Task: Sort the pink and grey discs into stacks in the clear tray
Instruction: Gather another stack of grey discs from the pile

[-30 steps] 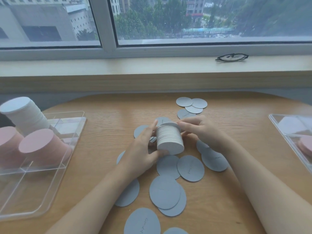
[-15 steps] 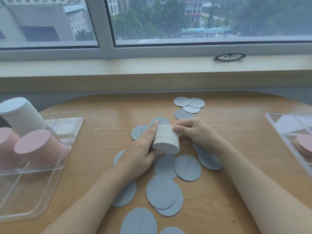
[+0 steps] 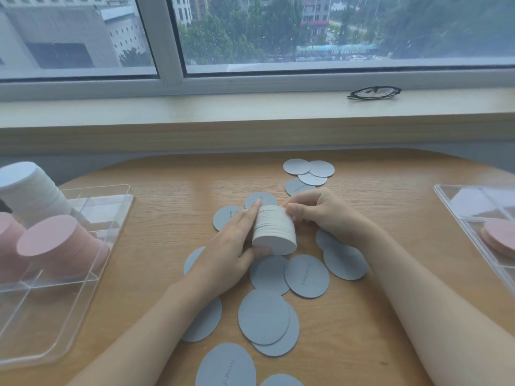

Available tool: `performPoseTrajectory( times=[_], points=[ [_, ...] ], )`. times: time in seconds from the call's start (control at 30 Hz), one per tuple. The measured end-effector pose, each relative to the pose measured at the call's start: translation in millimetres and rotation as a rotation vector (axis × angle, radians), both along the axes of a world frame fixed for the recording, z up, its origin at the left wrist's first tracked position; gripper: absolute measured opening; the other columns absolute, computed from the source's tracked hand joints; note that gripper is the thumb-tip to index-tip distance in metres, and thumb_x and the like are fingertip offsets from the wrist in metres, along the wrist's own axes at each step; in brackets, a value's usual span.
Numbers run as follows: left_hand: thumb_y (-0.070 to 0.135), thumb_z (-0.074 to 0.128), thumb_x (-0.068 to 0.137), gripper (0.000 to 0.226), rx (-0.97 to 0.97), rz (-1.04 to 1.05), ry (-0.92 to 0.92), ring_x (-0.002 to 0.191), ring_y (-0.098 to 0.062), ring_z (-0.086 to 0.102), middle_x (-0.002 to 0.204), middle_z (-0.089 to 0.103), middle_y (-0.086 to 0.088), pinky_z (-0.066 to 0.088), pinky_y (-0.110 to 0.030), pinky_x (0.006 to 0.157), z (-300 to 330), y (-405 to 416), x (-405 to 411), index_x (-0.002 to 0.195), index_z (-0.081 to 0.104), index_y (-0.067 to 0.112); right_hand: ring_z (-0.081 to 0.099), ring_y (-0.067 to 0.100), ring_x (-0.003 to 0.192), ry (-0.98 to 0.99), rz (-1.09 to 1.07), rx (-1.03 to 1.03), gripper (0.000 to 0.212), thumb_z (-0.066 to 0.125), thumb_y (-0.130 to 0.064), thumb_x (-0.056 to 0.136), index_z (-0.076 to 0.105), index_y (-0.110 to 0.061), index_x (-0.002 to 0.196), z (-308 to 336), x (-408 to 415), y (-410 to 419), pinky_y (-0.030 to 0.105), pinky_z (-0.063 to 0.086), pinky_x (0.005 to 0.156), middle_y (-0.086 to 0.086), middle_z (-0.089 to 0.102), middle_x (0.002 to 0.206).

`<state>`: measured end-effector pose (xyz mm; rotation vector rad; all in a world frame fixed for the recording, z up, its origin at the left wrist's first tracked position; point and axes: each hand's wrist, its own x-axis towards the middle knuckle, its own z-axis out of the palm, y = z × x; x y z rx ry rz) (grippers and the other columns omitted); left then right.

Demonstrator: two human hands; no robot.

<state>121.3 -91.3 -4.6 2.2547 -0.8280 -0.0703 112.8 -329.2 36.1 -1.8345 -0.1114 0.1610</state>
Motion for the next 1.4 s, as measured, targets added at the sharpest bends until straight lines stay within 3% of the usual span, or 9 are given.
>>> performPoseTrajectory(
  times=[0.13, 0.23, 0.33, 0.57, 0.73, 0.9, 1.07, 1.3, 1.4],
  points=[
    [0.043, 0.068, 0.093, 0.082, -0.036, 0.022, 0.021, 0.127, 0.004, 0.042, 0.141, 0.042, 0.022, 0.037, -0.023, 0.106, -1.1, 1.4, -0.1, 0.158, 0.019, 0.033, 0.06, 0.009, 0.089, -0.22, -0.361, -0.311, 0.017, 0.065, -0.036, 0.093, 0.073, -0.027, 0.105, -8.8, 24.3, -27.0, 0.03, 0.044, 0.084, -0.008, 0.069, 0.102],
    [0.044, 0.068, 0.092, 0.082, -0.038, 0.031, 0.025, 0.121, 0.008, 0.044, 0.138, 0.041, 0.026, 0.034, -0.01, 0.097, -2.4, 1.6, 0.5, 0.157, 0.019, 0.035, 0.038, 0.018, 0.136, -0.221, -0.46, -0.842, 0.052, 0.056, -0.048, 0.095, 0.05, -0.022, 0.14, -25.9, 49.0, -50.9, 0.042, 0.024, 0.112, 0.001, 0.045, 0.146],
    [0.046, 0.066, 0.093, 0.081, -0.031, 0.032, 0.011, 0.122, 0.01, 0.041, 0.141, 0.04, 0.025, 0.033, -0.007, 0.096, -3.5, 1.3, 2.0, 0.157, 0.019, 0.035, 0.008, 0.018, 0.152, -0.087, -0.416, -0.996, 0.077, 0.043, -0.061, 0.095, 0.022, -0.019, 0.155, -36.1, 69.5, -61.9, 0.046, 0.005, 0.121, 0.001, 0.014, 0.165],
    [0.05, 0.063, 0.092, 0.081, -0.024, 0.025, 0.017, 0.12, 0.025, 0.032, 0.142, 0.038, 0.026, 0.029, -0.003, 0.097, -2.5, 1.4, 2.5, 0.157, 0.017, 0.036, 0.028, 0.018, 0.146, -0.113, -0.405, -1.018, 0.06, 0.043, -0.058, 0.097, 0.047, -0.02, 0.143, -35.4, 80.0, -61.7, 0.044, 0.019, 0.117, 0.0, 0.033, 0.159],
    [0.05, 0.063, 0.091, 0.082, -0.026, 0.024, 0.026, 0.121, 0.026, 0.03, 0.142, 0.036, 0.029, 0.028, -0.005, 0.099, -2.9, 2.3, 2.6, 0.158, 0.018, 0.035, 0.059, 0.026, 0.104, -0.329, -0.48, -1.152, 0.037, 0.037, -0.041, 0.104, 0.066, -0.017, 0.108, -27.6, 62.5, -55.2, 0.036, 0.033, 0.084, 0.002, 0.069, 0.113],
    [0.047, 0.065, 0.092, 0.081, -0.025, 0.022, 0.037, 0.119, 0.026, 0.032, 0.139, 0.037, 0.029, 0.03, -0.005, 0.097, -1.5, 2.0, 1.9, 0.157, 0.018, 0.035, 0.049, 0.034, 0.077, -0.466, -0.647, -1.054, 0.025, 0.041, -0.023, 0.105, 0.063, -0.009, 0.103, -23.7, 40.9, -56.6, 0.033, 0.026, 0.067, 0.014, 0.069, 0.085],
    [0.048, 0.065, 0.092, 0.082, -0.029, 0.023, 0.035, 0.12, 0.016, 0.037, 0.141, 0.037, 0.026, 0.032, -0.015, 0.1, 0.8, 2.0, -0.1, 0.158, 0.018, 0.033, 0.047, 0.031, 0.079, -0.475, -0.718, -0.881, 0.024, 0.039, -0.022, 0.105, 0.06, -0.01, 0.105, -27.7, 21.2, -58.3, 0.036, 0.033, 0.065, 0.01, 0.064, 0.083],
    [0.046, 0.067, 0.092, 0.082, -0.049, 0.028, 0.041, 0.119, 0.014, 0.037, 0.142, 0.038, 0.025, 0.031, -0.005, 0.095, 2.5, 1.8, -1.4, 0.158, 0.02, 0.032, 0.055, 0.005, 0.076, -0.473, -0.468, -0.348, 0.014, 0.05, -0.02, 0.103, 0.063, -0.019, 0.098, -7.9, -10.5, -14.6, 0.023, 0.044, 0.068, -0.005, 0.065, 0.083],
    [0.042, 0.07, 0.091, 0.082, -0.08, 0.031, 0.052, 0.119, 0.013, 0.039, 0.145, 0.041, 0.021, 0.029, 0.003, 0.092, 3.1, 1.5, -1.7, 0.157, 0.023, 0.031, 0.057, 0.009, 0.073, -0.442, -0.345, -0.254, 0.012, 0.054, -0.019, 0.101, 0.066, -0.019, 0.099, -3.7, -11.6, 6.7, 0.037, 0.05, 0.073, -0.005, 0.067, 0.082]
  ],
)
